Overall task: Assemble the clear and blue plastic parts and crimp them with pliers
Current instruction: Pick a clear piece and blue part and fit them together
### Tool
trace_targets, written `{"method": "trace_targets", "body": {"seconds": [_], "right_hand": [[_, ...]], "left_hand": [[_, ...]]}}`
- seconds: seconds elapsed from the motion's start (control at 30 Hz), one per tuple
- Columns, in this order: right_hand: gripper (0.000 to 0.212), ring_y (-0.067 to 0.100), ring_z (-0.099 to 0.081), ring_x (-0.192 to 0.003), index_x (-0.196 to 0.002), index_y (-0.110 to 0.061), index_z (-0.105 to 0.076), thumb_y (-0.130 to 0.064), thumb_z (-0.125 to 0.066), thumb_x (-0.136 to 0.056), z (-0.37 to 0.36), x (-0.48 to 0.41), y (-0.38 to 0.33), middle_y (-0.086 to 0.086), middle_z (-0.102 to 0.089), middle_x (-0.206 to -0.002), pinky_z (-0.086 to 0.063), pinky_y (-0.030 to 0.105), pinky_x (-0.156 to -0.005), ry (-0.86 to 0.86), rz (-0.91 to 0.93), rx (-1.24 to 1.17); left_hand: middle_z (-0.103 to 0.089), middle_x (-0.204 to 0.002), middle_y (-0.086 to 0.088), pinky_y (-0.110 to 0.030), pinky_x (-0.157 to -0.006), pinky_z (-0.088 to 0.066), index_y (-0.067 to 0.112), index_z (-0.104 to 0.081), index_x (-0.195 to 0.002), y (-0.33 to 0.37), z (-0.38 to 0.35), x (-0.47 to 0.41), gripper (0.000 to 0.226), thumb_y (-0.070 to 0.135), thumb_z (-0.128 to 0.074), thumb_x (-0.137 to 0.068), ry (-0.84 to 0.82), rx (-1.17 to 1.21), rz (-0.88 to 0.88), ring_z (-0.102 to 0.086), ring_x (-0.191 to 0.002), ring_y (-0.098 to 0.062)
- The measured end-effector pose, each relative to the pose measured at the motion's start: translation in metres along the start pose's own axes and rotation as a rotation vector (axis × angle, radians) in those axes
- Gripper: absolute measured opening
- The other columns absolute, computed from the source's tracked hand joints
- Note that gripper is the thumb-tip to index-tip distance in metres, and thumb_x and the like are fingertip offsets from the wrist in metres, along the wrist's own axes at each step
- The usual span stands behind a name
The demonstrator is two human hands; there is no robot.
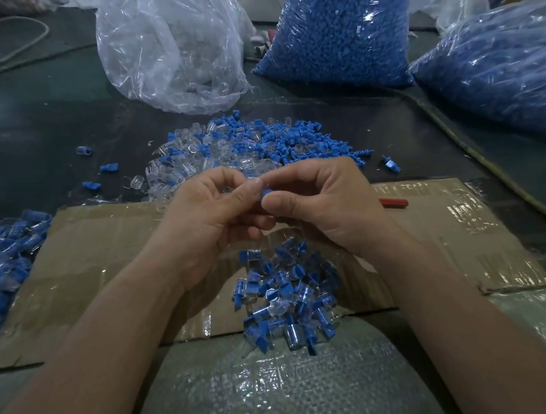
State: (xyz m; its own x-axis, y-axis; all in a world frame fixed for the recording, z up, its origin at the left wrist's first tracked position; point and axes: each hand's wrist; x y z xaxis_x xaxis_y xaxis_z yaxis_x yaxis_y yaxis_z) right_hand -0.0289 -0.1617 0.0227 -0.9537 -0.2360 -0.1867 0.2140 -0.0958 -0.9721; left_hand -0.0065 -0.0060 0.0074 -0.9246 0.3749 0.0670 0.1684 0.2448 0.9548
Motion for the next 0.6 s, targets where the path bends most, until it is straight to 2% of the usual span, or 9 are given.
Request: {"method": "trace_targets", "body": {"seconds": [0.1, 0.23, 0.33, 0.4, 0.47, 0.53, 0.6], "right_hand": [[0.026, 0.016, -0.068, -0.07, -0.087, -0.012, -0.067, -0.017, -0.071, -0.062, 0.0, 0.0, 0.001, 0.001, -0.071, -0.073, -0.054, 0.024, -0.069, 0.003, -0.007, -0.021], [0.029, 0.013, -0.065, -0.069, -0.079, -0.016, -0.058, -0.019, -0.075, -0.056, 0.001, -0.002, 0.005, 0.0, -0.066, -0.074, -0.055, 0.027, -0.066, 0.082, -0.022, 0.03], [0.028, 0.017, -0.065, -0.072, -0.076, -0.018, -0.055, -0.009, -0.078, -0.062, 0.003, -0.003, 0.007, 0.002, -0.066, -0.076, -0.057, 0.031, -0.07, 0.069, -0.026, 0.136], [0.03, 0.014, -0.065, -0.072, -0.075, -0.02, -0.055, -0.005, -0.078, -0.064, 0.004, -0.003, 0.007, -0.001, -0.066, -0.075, -0.056, 0.027, -0.07, 0.028, -0.014, 0.221], [0.029, 0.012, -0.066, -0.07, -0.075, -0.02, -0.056, -0.004, -0.078, -0.065, 0.004, -0.003, 0.008, -0.003, -0.066, -0.073, -0.056, 0.025, -0.069, 0.007, -0.006, 0.236], [0.026, 0.015, -0.066, -0.07, -0.075, -0.019, -0.058, -0.006, -0.078, -0.066, 0.003, -0.004, 0.01, -0.003, -0.066, -0.072, -0.057, 0.029, -0.069, 0.027, 0.013, 0.238], [0.021, 0.013, -0.065, -0.066, -0.074, -0.02, -0.061, -0.007, -0.076, -0.068, 0.001, -0.003, 0.012, -0.004, -0.067, -0.068, -0.056, 0.028, -0.064, 0.056, 0.053, 0.222]], "left_hand": [[-0.063, -0.054, -0.003, -0.018, -0.041, -0.046, 0.009, -0.054, -0.076, 0.0, -0.001, 0.002, 0.022, 0.027, -0.063, -0.066, 0.019, -0.1, 0.006, -0.057, -0.045, -0.012], [-0.064, -0.059, -0.001, -0.018, -0.043, -0.047, 0.008, -0.06, -0.077, 0.001, -0.001, 0.001, 0.021, 0.027, -0.059, -0.069, 0.088, -0.061, -0.083, -0.057, -0.049, -0.009], [-0.066, -0.062, -0.004, -0.02, -0.047, -0.05, 0.009, -0.067, -0.075, 0.002, 0.001, 0.003, 0.017, 0.023, -0.066, -0.065, 0.026, -0.131, -0.097, -0.061, -0.052, -0.012], [-0.067, -0.062, -0.006, -0.021, -0.047, -0.05, 0.012, -0.07, -0.072, 0.0, 0.001, 0.004, 0.009, 0.017, -0.067, -0.065, 0.006, -0.201, -0.092, -0.062, -0.051, -0.015], [-0.067, -0.061, -0.008, -0.021, -0.046, -0.05, 0.013, -0.07, -0.072, -0.001, 0.002, 0.004, 0.008, 0.014, -0.067, -0.065, 0.008, -0.235, -0.087, -0.061, -0.05, -0.017], [-0.067, -0.061, -0.009, -0.02, -0.046, -0.05, 0.009, -0.067, -0.075, -0.001, 0.001, 0.004, 0.011, 0.013, -0.065, -0.065, 0.012, -0.215, -0.077, -0.062, -0.05, -0.017], [-0.067, -0.061, -0.009, -0.02, -0.045, -0.051, 0.006, -0.063, -0.078, -0.001, 0.001, 0.004, 0.014, 0.012, -0.064, -0.065, 0.027, -0.183, -0.073, -0.063, -0.05, -0.017]]}}
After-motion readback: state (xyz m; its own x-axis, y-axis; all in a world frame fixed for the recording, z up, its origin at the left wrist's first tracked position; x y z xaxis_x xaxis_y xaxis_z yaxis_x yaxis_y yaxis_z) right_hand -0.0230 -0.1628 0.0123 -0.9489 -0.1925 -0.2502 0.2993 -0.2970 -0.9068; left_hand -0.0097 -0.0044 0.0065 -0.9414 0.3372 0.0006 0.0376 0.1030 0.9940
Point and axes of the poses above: each hand's wrist, its own x-axis away from the middle knuckle, its own z-axis out of the back of the hand, y = z × x
